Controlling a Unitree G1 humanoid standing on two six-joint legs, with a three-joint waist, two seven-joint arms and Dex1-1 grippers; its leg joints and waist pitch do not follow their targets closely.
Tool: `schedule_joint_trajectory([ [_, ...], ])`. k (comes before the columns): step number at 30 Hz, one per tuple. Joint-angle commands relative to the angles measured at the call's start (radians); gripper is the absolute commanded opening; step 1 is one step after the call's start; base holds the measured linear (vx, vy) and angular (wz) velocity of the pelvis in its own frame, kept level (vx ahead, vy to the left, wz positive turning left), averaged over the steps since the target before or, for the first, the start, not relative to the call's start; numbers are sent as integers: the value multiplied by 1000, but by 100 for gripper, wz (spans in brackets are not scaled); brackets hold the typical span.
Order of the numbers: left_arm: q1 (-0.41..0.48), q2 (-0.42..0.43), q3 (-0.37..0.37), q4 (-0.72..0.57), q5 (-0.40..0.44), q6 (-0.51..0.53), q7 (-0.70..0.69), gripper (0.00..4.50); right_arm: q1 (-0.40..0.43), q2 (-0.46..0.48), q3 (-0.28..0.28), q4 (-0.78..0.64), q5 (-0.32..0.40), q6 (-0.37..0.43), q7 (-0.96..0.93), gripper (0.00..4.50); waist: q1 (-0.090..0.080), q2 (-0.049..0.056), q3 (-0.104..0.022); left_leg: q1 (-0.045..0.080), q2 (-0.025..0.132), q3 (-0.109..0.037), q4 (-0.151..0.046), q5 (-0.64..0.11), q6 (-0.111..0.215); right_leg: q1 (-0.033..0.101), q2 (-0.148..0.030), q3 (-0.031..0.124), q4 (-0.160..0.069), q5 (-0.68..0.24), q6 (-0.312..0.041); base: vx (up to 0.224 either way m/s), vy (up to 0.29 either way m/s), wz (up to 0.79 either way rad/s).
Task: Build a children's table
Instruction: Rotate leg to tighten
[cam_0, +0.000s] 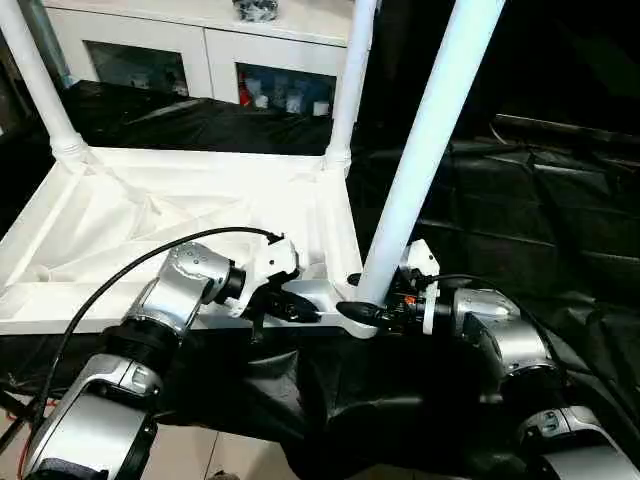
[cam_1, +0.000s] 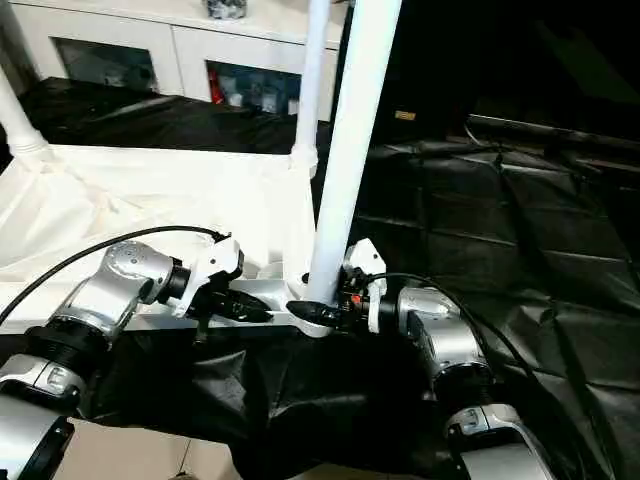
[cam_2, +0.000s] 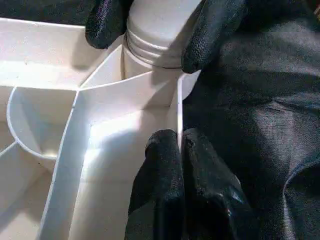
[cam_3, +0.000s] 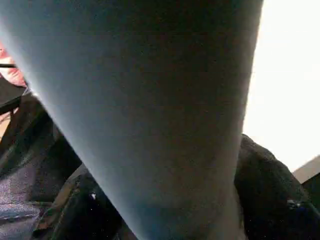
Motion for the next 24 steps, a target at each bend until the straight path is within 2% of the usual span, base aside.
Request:
schedule_joint_trajectory([
  [1, 8, -59, -39, -11, -3, 6, 35, 0, -7, 35, 58, 0, -11, 10, 22, 269, 3, 6, -53, 0, 7, 12, -62, -246, 38, 48, -40, 37, -73, -192, -230, 0, 0, 0],
  [6, -4, -85, -7, 18, 2, 27, 133, 0, -25, 49, 25, 57, -43, -21, -112, 268, 3, 6, -50, 3, 5, 11, -63, -275, 25, 44, -42, 38, -80, -253, -215, 0, 0, 0],
  [7, -7, -94, 1, 24, 2, 35, 157, 0, -35, 55, 13, 82, -53, -24, -168, 267, 3, 5, -50, 3, 5, 10, -64, -277, 22, 44, -42, 38, -81, -266, -210, 0, 0, 0],
  [9, -29, -138, 34, 62, 10, 70, 292, 0, -83, 80, -30, 196, -98, -27, -431, 267, -3, 7, -47, 4, 4, 8, -66, -298, 2, 38, -42, 38, -85, -334, -190, 0, 0, 0],
  [10, -38, -153, 41, 74, 15, 79, 335, 0, -93, 88, -42, 223, -104, -21, -497, 267, -7, 6, -47, 6, 2, 5, -67, -305, -18, 36, -43, 36, -88, -375, -176, 0, 0, 0],
  [11, -43, -162, 44, 81, 18, 83, 358, 0, -98, 92, -48, 235, -105, -17, -529, 266, -11, 4, -49, 5, 0, 5, -65, -303, -20, 38, -42, 37, -90, -380, -165, 0, 0, 0],
  [13, -55, -188, 51, 96, 21, 88, 408, 0, -112, 109, -70, 266, -99, 0, -613, 265, -13, 3, -50, -1, 0, 6, -65, -294, -5, 40, -40, 37, -90, -355, -162, 0, 0, 0],
  [16, -71, -237, 56, 108, 20, 92, 464, 0, -138, 148, -95, 311, -85, 21, -723, 265, -11, 3, -52, -1, -2, 8, -63, -279, 10, 39, -40, 38, -91, -341, -159, 0, 0, 0],
  [19, -74, -257, 39, 105, 26, 83, 458, 0, -146, 172, -77, 320, -101, -18, -722, 265, -10, 4, -54, -4, -2, 10, -62, -253, 20, 42, -37, 37, -87, -284, -170, 0, 0, 0],
  [20, -72, -254, 21, 106, 41, 66, 439, 0, -153, 186, -83, 323, -84, -37, -687, 320, -10, 4, -55, -6, -3, 11, -60, -241, 30, 44, -37, 37, -84, -252, -176, 0, 0, 0],
  [24, -55, -227, 3, 87, 41, 38, 381, 0, -161, 180, -95, 310, -49, -31, -604, 354, -9, 5, -55, -6, -2, 11, -61, -240, 43, 46, -37, 36, -83, -239, -188, 0, 0, 0],
])
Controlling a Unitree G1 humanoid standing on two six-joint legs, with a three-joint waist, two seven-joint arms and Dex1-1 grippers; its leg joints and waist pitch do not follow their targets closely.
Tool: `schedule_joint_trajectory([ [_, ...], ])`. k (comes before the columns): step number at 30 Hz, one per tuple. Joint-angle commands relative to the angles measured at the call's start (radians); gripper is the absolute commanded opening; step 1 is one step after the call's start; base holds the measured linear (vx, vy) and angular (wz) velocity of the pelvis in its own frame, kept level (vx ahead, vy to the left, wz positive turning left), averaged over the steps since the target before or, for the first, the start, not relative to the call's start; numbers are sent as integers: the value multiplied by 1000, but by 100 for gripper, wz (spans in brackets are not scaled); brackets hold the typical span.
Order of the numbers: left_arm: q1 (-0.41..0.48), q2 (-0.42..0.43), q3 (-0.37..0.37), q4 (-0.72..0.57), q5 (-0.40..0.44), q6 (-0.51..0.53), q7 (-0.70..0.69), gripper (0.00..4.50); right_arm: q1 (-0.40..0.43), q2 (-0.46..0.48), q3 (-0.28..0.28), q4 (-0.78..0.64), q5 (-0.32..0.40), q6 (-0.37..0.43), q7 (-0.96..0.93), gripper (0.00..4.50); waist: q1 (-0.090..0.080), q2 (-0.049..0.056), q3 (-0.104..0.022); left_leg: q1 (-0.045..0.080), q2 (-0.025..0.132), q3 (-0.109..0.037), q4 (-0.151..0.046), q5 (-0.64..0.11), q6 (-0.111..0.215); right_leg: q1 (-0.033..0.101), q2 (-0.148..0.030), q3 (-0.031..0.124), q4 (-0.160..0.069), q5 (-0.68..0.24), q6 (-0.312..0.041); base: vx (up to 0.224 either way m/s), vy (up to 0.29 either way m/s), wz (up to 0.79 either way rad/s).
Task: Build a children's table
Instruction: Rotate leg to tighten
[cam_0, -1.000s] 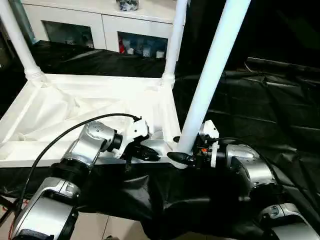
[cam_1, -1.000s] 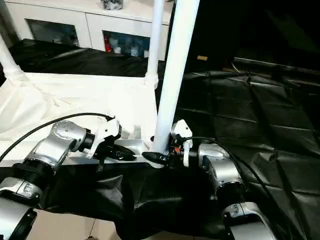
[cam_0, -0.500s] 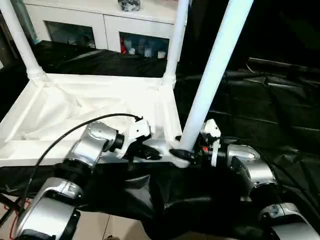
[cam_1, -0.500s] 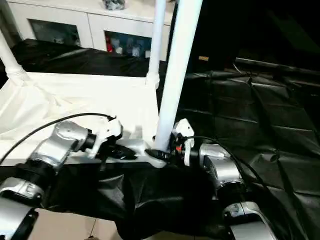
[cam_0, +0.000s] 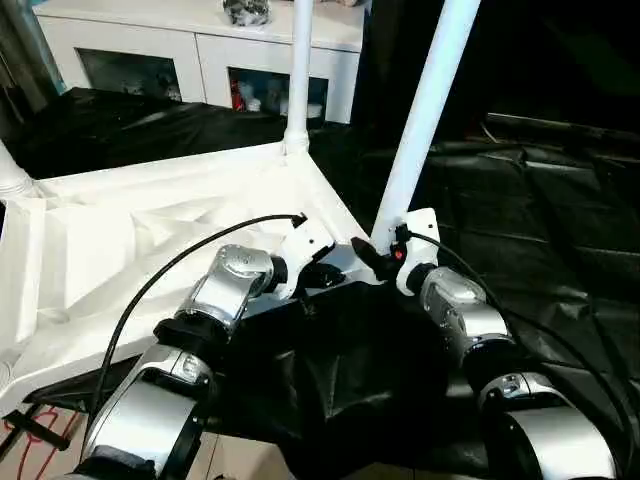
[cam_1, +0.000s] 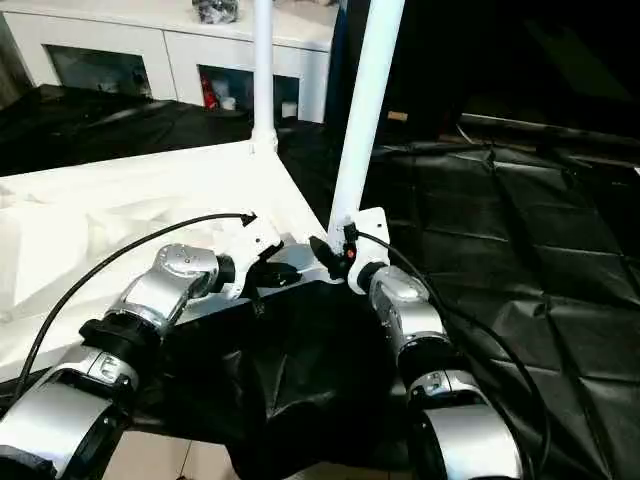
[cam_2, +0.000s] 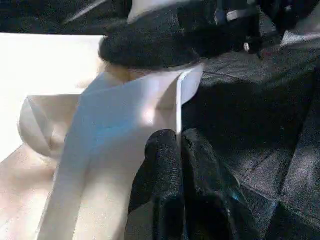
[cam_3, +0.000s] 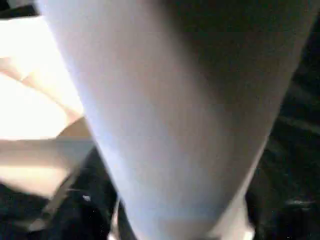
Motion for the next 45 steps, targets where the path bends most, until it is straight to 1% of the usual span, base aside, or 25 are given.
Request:
schedule_joint_trajectory([
  [1, 23, -28, -55, -28, -30, -43, -94, 0, 13, 24, 64, 18, -24, 27, 98, 369, 2, -4, -50, -6, 0, 11, -58, -244, 46, 45, -37, 34, -83, -246, -190, 0, 0, 0],
  [4, 38, -7, -64, -46, -41, -60, -143, 0, 27, 5, 90, -7, -33, 13, 165, 388, 1, -6, -50, -8, 2, 11, -58, -249, 52, 46, -39, 34, -84, -256, -188, 0, 0, 0],
  [5, 55, 16, -72, -66, -53, -65, -193, 0, 43, -15, 108, -39, -20, 8, 249, 388, 1, -8, -50, -7, 2, 11, -58, -248, 54, 45, -40, 34, -85, -260, -189, 0, 0, 0],
  [6, 65, 31, -78, -78, -60, -79, -227, 0, 55, -32, 124, -58, -22, -5, 295, 388, 4, -6, -51, -7, 4, 11, -58, -241, 60, 47, -41, 34, -83, -246, -191, 0, 0, 0],
  [7, 71, 40, -81, -85, -62, -90, -250, 0, 61, -43, 133, -66, -26, -17, 324, 388, 4, -10, -50, -8, 5, 11, -57, -236, 67, 47, -40, 35, -81, -236, -194, 0, 0, 0],
  [10, 80, 63, -88, -97, -60, -87, -290, 0, 74, -69, 149, -85, -26, -19, 398, 388, 1, -6, -50, -6, 7, 12, -58, -226, 68, 45, -38, 35, -77, -201, -213, 0, 0, 0],
  [13, 87, 106, -100, -109, -56, -116, -360, 0, 103, -121, 192, -128, -39, -17, 538, 388, 4, -9, -49, -5, 6, 12, -57, -231, 72, 47, -38, 35, -77, -201, -218, 0, 0, 0],
  [18, 89, 133, -103, -118, -63, -118, -405, 0, 124, -146, 218, -162, -42, 0, 606, 388, 5, -10, -48, -2, 8, 11, -61, -255, 54, 45, -39, 36, -79, -237, -212, 0, 0, 0],
  [20, 89, 135, -103, -118, -62, -120, -409, 0, 127, -147, 218, -168, -38, 3, 613, 362, 6, -11, -49, -2, 9, 11, -60, -254, 51, 44, -39, 36, -77, -225, -214, 0, 0, 0],
  [22, 87, 142, -102, -121, -62, -121, -430, 0, 134, -145, 209, -190, -16, 26, 637, 362, 5, -10, -49, -1, 9, 12, -60, -251, 53, 44, -37, 36, -75, -205, -222, 0, 0, 0],
  [23, 87, 142, -102, -121, -62, -121, -431, 0, 134, -145, 209, -190, -16, 27, 638, 331, 6, -11, -50, -2, 8, 12, -59, -246, 53, 45, -37, 36, -74, -199, -225, 0, 0, 0],
  [25, 85, 145, -104, -120, -66, -121, -450, 0, 139, -153, 221, -207, -13, 45, 666, 331, 8, -12, -49, -2, 9, 12, -60, -243, 53, 46, -36, 35, -74, -197, -225, 0, 0, 0],
  [26, 84, 145, -104, -120, -67, -122, -452, 0, 140, -154, 223, -209, -14, 45, 669, 321, 9, -11, -50, 0, 9, 13, -59, -237, 52, 45, -37, 36, -73, -187, -228, 0, 0, 0],
  [27, 85, 147, -105, -120, -67, -122, -454, 0, 141, -154, 223, -211, -14, 48, 669, 321, 10, -11, -49, -1, 9, 13, -59, -236, 52, 46, -37, 35, -73, -185, -229, 0, 0, 0],
  [30, 82, 149, -105, -119, -69, -120, -458, 0, 139, -153, 220, -213, -15, 58, 671, 287, 11, -11, -50, -1, 8, 13, -59, -240, 48, 46, -38, 35, -73, -195, -228, 0, 0, 0],
  [36, 81, 147, -98, -115, -59, -112, -431, 0, 141, -146, 216, -213, -17, 69, 650, 272, 10, -11, -50, -1, 8, 12, -59, -236, 46, 46, -38, 35, -72, -186, -229, 0, 0, 0],
  [37, 75, 139, -90, -103, -54, -105, -400, 0, 138, -138, 210, -200, -31, 70, 601, 270, 10, -9, -50, 0, 8, 12, -59, -234, 43, 46, -39, 36, -72, -187, -228, 0, 0, 0],
  [38, 70, 133, -84, -95, -50, -101, -380, 0, 135, -133, 205, -190, -41, 71, 566, 270, 9, -10, -48, 0, 8, 11, -61, -246, 39, 44, -38, 36, -74, -207, -224, 0, 0, 0],
  [39, 56, 114, -70, -74, -46, -87, -327, 0, 119, -116, 188, -144, -66, 69, 451, 270, 8, -9, -47, 0, 7, 11, -62, -258, 35, 43, -38, 36, -76, -226, -219, 0, 0, 0],
  [40, 52, 108, -67, -68, -44, -84, -311, 0, 113, -110, 182, -129, -71, 71, 414, 270, 4, -9, -42, 0, 6, 9, -66, -289, 19, 40, -40, 34, -83, -301, -201, 0, 0, 0],
  [41, 48, 102, -64, -62, -42, -81, -293, 0, 107, -104, 175, -112, -77, 74, 373, 270, 2, -9, -41, 7, 5, 8, -65, -328, 6, 34, -43, 34, -93, -390, -178, 0, 0, 0],
  [42, 41, 92, -59, -54, -39, -77, -267, 0, 97, -94, 164, -88, -82, 82, 317, 269, 2, -9, -41, 7, 5, 8, -65, -328, 6, 34, -43, 34, -93, -390, -178, 0, 0, 0],
  [43, 24, 61, -48, -33, -33, -57, -197, 0, 81, -68, 139, -47, -78, 96, 221, 269, -2, -17, -41, 3, 4, 4, -66, -336, -5, 33, -44, 34, -97, -440, -154, 0, 0, 0],
  [44, 11, 32, -40, -18, -28, -40, -141, 0, 67, -41, 115, -19, -68, 112, 145, 269, -3, -12, -40, 5, 4, 3, -67, -340, -10, 31, -43, 33, -98, -455, -147, 0, 0, 0],
  [45, 9, 26, -39, -16, -28, -36, -131, 0, 65, -35, 110, -15, -65, 115, 131, 269, -2, -9, -41, 11, 5, 1, -67, -356, -15, 27, -45, 33, -102, -475, -140, 0, 0, 0],
])
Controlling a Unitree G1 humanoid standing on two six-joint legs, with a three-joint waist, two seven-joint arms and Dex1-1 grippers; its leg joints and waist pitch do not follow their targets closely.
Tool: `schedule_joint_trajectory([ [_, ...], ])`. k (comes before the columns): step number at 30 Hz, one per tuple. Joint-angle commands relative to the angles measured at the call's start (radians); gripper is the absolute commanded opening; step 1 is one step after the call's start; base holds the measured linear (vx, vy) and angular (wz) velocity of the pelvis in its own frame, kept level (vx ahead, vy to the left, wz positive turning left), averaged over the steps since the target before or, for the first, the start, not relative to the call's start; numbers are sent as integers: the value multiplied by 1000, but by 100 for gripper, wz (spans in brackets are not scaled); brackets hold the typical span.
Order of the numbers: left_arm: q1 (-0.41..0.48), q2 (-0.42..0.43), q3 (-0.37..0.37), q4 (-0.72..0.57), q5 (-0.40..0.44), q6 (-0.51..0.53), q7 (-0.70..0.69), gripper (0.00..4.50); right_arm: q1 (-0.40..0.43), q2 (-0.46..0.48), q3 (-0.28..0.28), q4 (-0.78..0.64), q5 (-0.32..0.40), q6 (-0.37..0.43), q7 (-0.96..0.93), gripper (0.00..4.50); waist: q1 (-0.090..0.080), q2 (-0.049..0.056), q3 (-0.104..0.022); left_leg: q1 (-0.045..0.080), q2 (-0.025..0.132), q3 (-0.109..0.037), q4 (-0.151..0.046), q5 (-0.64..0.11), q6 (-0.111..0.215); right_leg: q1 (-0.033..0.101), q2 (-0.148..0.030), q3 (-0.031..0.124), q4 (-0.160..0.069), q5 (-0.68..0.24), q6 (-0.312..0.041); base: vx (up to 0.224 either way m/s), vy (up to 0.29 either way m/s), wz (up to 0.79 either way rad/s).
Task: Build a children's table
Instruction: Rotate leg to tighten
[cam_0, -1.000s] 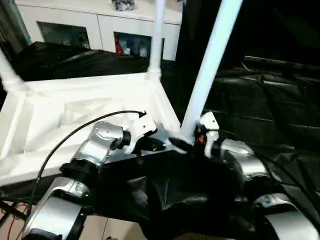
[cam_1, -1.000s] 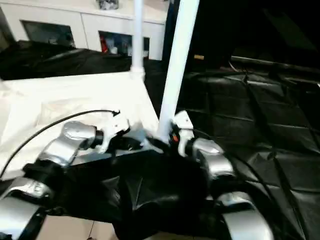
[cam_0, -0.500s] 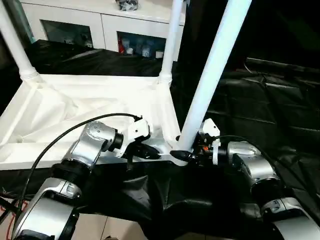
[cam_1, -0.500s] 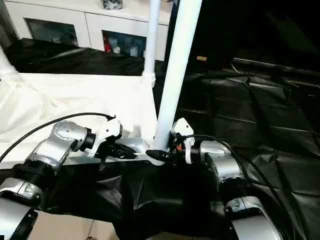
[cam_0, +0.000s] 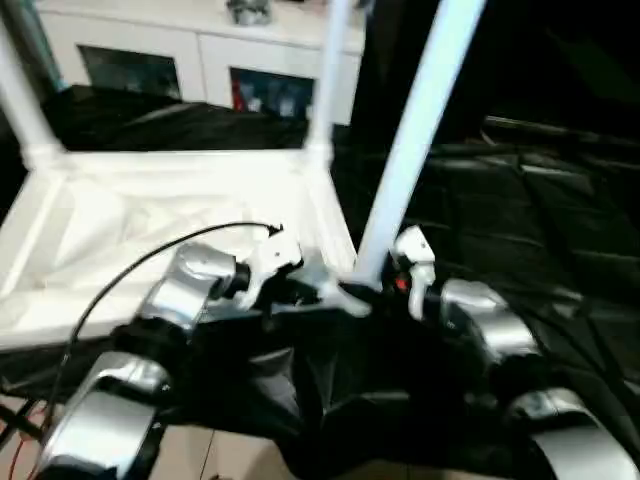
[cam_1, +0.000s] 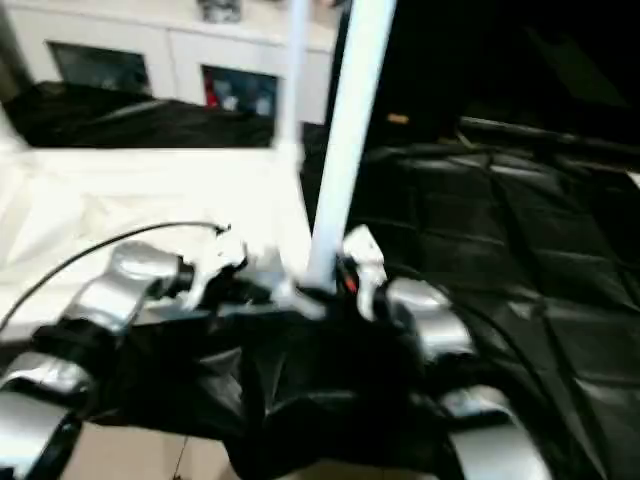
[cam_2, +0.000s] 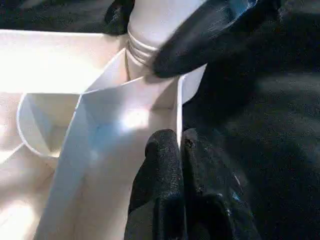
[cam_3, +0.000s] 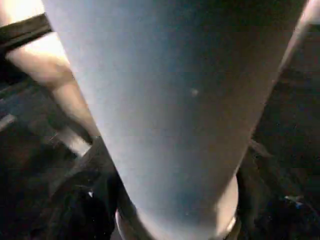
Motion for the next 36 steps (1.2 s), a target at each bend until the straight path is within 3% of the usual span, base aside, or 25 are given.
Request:
schedule_joint_trajectory([
  [1, -18, -86, -17, 5, -15, 17, 55, 0, 5, 45, 13, 89, -44, 55, -143, 269, -1, 8, -41, 2, 4, 2, -68, -355, -14, 29, -44, 35, -101, -456, -142, 0, 0, 0],
  [3, -24, -104, -14, 9, -16, 26, 85, 0, -9, 62, 2, 109, -42, 61, -205, 269, -1, 8, -41, 4, 2, 3, -67, -362, -11, 25, -42, 34, -103, -456, -136, 0, 0, 0],
  [4, -30, -123, -9, 15, -14, 31, 118, 0, -23, 80, -2, 127, -45, 61, -249, 269, 0, 13, -42, 4, 2, 2, -68, -364, -9, 25, -42, 34, -103, -451, -137, 0, 0, 0],
  [7, -34, -157, -11, 17, -13, 33, 145, 0, -44, 113, 22, 148, -76, 16, -291, 269, 0, 11, -45, 0, 2, 4, -67, -350, -8, 27, -40, 35, -99, -393, -146, 0, 0, 0],
  [8, -31, -161, -14, 10, -14, 27, 133, 0, -47, 118, 23, 151, -78, -9, -277, 304, 1, 12, -45, 0, 1, 6, -67, -346, -2, 27, -38, 36, -98, -367, -152, 0, 0, 0],
  [10, -26, -155, -22, -2, -16, 19, 109, 0, -53, 118, 3, 152, -52, -8, -235, 339, 0, 13, -47, -3, 1, 8, -66, -333, 8, 32, -36, 36, -93, -328, -163, 0, 0, 0],
  [12, -19, -144, -30, -11, -19, 8, 80, 0, -58, 113, -4, 148, -41, -3, -210, 339, 1, 14, -48, -4, 2, 8, -66, -323, 14, 34, -37, 37, -90, -302, -173, 0, 0, 0],
  [13, -13, -133, -34, -16, -21, -1, 59, 0, -57, 102, 5, 140, -43, -12, -183, 339, 1, 15, -48, -5, 2, 8, -66, -316, 16, 35, -37, 36, -89, -290, -177, 0, 0, 0],
  [15, -2, -108, -42, -28, -26, -22, 7, 0, -49, 75, 34, 118, -53, -35, -115, 381, 2, 14, -49, -7, 2, 9, -65, -306, 23, 39, -37, 36, -88, -272, -184, 0, 0, 0],
  [16, 2, -101, -44, -33, -29, -20, -9, 0, -44, 66, 43, 110, -55, -46, -89, 381, 0, 8, -51, -10, 3, 9, -64, -289, 29, 42, -37, 36, -84, -247, -189, 0, 0, 0],
  [20, 28, -54, -57, -73, -48, -36, -112, 0, -5, 18, 73, 54, -43, -77, 99, 381, 3, 11, -57, -11, 4, 12, -57, -206, 59, 49, -37, 36, -68, -103, -230, 13, -1, 0],
  [22, 40, -28, -65, -88, -52, -45, -160, 0, 18, -8, 86, 14, -28, -74, 196, 381, 6, 1, -54, -11, 4, 16, -53, -175, 92, 51, -36, 36, -64, -51, -250, 0, 0, 0],
  [28, 54, 26, -70, -98, -58, -67, -258, 0, 67, -71, 121, -94, 21, -36, 427, 381, 14, 5, -47, -2, 11, 16, -60, -238, 75, 46, -36, 36, -71, -153, -247, 0, 0, 0],
  [30, 54, 46, -70, -91, -63, -75, -294, 0, 93, -107, 156, -159, 40, 15, 540, 381, 21, 1, -47, -2, 12, 17, -59, -238, 72, 47, -35, 35, -71, -169, -239, 0, 0, 0],
  [36, 51, 56, -70, -91, -63, -72, -309, 0, 109, -124, 187, -194, 23, 33, 600, 327, 34, -5, -48, -3, 11, 18, -58, -209, 54, 44, -40, 36, -68, -171, -227, 0, 0, 0],
])
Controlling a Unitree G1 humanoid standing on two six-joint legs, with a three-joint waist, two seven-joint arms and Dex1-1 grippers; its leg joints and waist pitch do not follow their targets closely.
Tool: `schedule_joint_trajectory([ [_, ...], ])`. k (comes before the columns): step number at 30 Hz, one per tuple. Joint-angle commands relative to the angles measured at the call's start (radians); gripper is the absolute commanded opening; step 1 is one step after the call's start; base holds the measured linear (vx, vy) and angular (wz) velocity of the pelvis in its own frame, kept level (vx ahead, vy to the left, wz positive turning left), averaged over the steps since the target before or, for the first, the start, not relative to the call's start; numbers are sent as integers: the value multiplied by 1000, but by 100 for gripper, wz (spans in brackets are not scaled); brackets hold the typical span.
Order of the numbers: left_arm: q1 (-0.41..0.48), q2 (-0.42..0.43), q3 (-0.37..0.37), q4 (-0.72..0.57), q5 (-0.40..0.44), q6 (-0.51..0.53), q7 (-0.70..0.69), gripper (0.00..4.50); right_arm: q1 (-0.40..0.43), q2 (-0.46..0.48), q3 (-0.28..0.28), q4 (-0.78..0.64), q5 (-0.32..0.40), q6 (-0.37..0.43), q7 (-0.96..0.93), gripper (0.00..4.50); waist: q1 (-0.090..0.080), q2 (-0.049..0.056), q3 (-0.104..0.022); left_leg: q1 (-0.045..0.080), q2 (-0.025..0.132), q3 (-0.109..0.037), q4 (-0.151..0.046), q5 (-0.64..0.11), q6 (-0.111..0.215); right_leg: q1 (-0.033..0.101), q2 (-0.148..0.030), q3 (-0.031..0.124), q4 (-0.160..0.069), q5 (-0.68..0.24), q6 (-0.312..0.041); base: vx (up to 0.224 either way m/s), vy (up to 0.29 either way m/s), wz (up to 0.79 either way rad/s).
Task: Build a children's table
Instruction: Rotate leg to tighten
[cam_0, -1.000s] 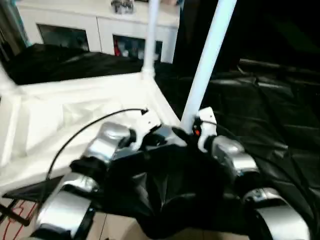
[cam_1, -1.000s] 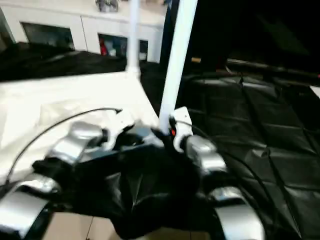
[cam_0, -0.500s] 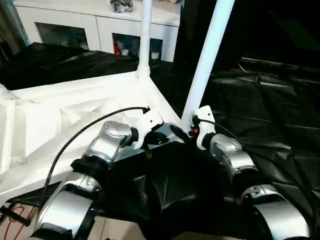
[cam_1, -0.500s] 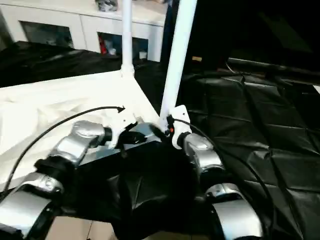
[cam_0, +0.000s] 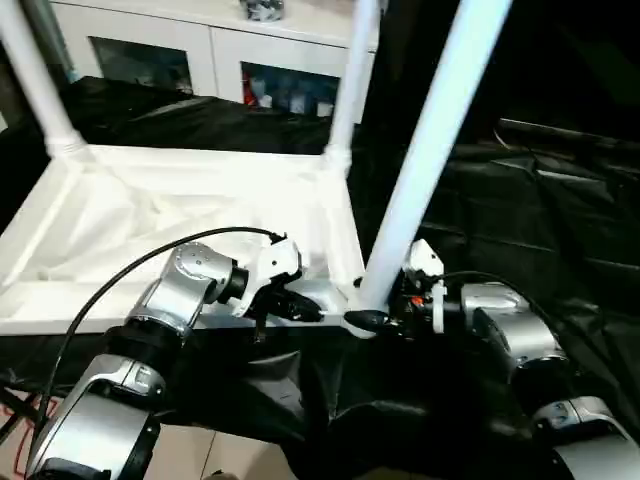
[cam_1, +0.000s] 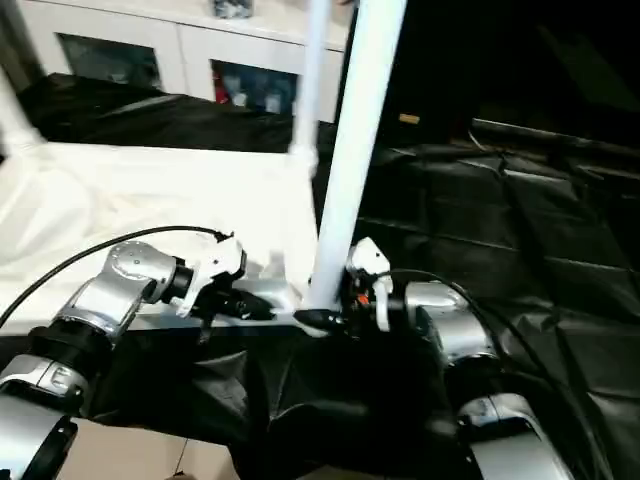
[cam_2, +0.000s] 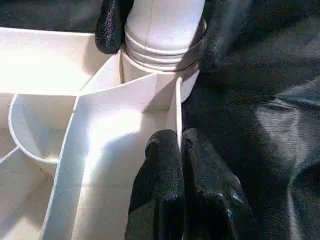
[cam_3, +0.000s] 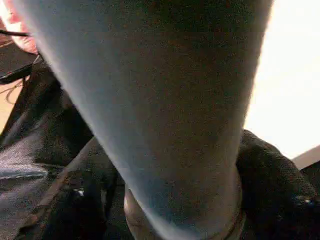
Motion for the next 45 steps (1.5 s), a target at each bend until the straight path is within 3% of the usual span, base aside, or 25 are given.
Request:
schedule_joint_trajectory([
  [1, 1, -33, -33, -9, -15, 0, 3, 0, 17, 30, 79, -22, -15, 25, 67, 327, 1, -1, -49, 0, 9, 16, -55, -205, 55, 47, -40, 37, -68, -165, -223, 0, 0, 0],
  [2, 1, -31, -32, -9, -15, -2, -1, 0, 16, 31, 77, -22, -12, 30, 67, 308, 1, -2, -50, -1, 8, 16, -55, -196, 55, 48, -39, 37, -67, -154, -223, 0, 0, 0],
  [5, 2, -29, -30, -9, -18, -3, -6, 0, 18, 31, 79, -33, -7, 45, 64, 306, 2, 0, -51, -1, 8, 16, -54, -185, 56, 49, -38, 36, -65, -134, -226, 0, 0, 0],
  [6, 2, -28, -30, -8, -19, -3, -8, 0, 20, 30, 79, -38, -5, 51, 65, 283, 2, -1, -51, -2, 7, 16, -54, -186, 55, 50, -38, 36, -65, -134, -226, 0, 0, 0],
  [11, 2, -36, -22, -4, -12, 5, 25, 0, 30, 54, 59, -35, -5, 56, 14, 265, 4, -2, -50, -2, 7, 15, -55, -194, 51, 49, -40, 36, -67, -159, -218, 0, 0, 0],
  [15, -9, -71, 5, 10, -9, 35, 124, 0, -1, 101, 13, 57, -43, 40, -188, 263, -4, 4, -44, 1, 6, 9, -65, -259, 15, 42, -44, 37, -79, -283, -191, 0, 0, 0],
  [16, -13, -81, 11, 12, -9, 46, 146, 0, -11, 111, 4, 83, -55, 32, -246, 263, -9, 2, -43, 1, 6, 6, -67, -289, 0, 43, -46, 35, -86, -346, -170, 0, 0, 0],
  [18, -17, -94, 18, 15, -8, 56, 178, 0, -22, 125, -9, 109, -66, 30, -316, 262, -15, 0, -43, 3, 4, 6, -65, -305, -8, 37, -44, 36, -89, -375, -160, 0, 0, 0],
  [19, -32, -133, 28, 29, 1, 75, 256, 0, -55, 157, -45, 182, -84, 49, -504, 262, -21, 4, -42, 4, 4, 5, -66, -319, -11, 34, -45, 38, -93, -404, -150, 0, 0, 0],
  [20, -35, -141, 30, 33, 4, 77, 274, 0, -62, 164, -53, 196, -84, 53, -539, 262, -27, 6, -41, 5, 2, 2, -68, -335, -21, 33, -44, 35, -96, -434, -142, 0, 0, 0],
  [22, -55, -189, 37, 59, 19, 82, 372, 0, -86, 201, -88, 240, -79, 56, -663, 262, -27, 6, -45, 8, 2, 2, -65, -333, -17, 31, -45, 36, -98, -432, -136, 0, 0, 0],
  [27, -65, -242, 39, 60, 23, 104, 445, 0, -122, 256, -128, 296, -59, 53, -786, 262, -28, 3, -47, 3, 1, 4, -65, -318, -3, 33, -40, 36, -94, -376, -144, 0, 0, 0],
  [28, -65, -242, 39, 60, 23, 104, 445, 0, -122, 256, -128, 296, -59, 53, -786, 262, -27, 4, -47, 2, 1, 4, -65, -310, -2, 35, -41, 37, -93, -365, -146, 0, 0, 0],
  [29, -62, -252, 34, 53, 20, 102, 435, 0, -126, 269, -129, 300, -56, 21, -769, 297, -27, 4, -47, 1, 1, 6, -64, -305, 2, 35, -39, 37, -93, -345, -149, 0, 0, 0],
  [30, -59, -251, 29, 46, 19, 94, 416, 0, -128, 272, -131, 298, -47, 17, -740, 297, -26, 0, -48, -2, 1, 7, -63, -293, 9, 37, -40, 37, -90, -319, -153, 0, 0, 0],
  [31, -59, -251, 29, 46, 19, 94, 416, 0, -128, 272, -131, 298, -47, 17, -740, 297, -25, 3, -49, -3, 1, 7, -63, -276, 15, 40, -39, 38, -86, -290, -159, 0, 0, 0],
  [32, -53, -242, 20, 37, 18, 87, 385, 0, -132, 271, -136, 295, -30, 24, -685, 334, -25, 3, -50, -2, 1, 9, -62, -268, 22, 40, -38, 38, -85, -266, -167, 0, 0, 0],
  [36, -29, -207, 0, 7, 9, 77, 304, 0, -111, 236, -87, 247, -46, -8, -550, 366, -22, 3, -54, -5, 3, 10, -57, -224, 42, 47, -39, 37, -75, -179, -194, 0, 0, 0],
  [38, -20, -194, -8, -5, 2, 66, 276, 0, -101, 226, -81, 228, -39, -17, -503, 366, -23, 3, -58, -6, 1, 12, -52, -167, 61, 53, -36, 38, -63, -68, -224, 0, 0, 0],
  [41, 1, -160, -22, -40, -16, 64, 201, 0, -66, 186, -57, 165, -17, -33, -357, 366, -21, 3, -58, -8, 2, 13, -49, -132, 94, 57, -36, 36, -56, 13, -252, 0, 0, 0],
  [45, 15, -116, -29, -59, -21, 55, 114, 0, -25, 127, -31, 95, 5, -33, -175, 366, -18, 6, -53, -2, 5, 14, -51, -186, 97, 54, -37, 36, -66, -73, -254, 0, 0, 0],
])
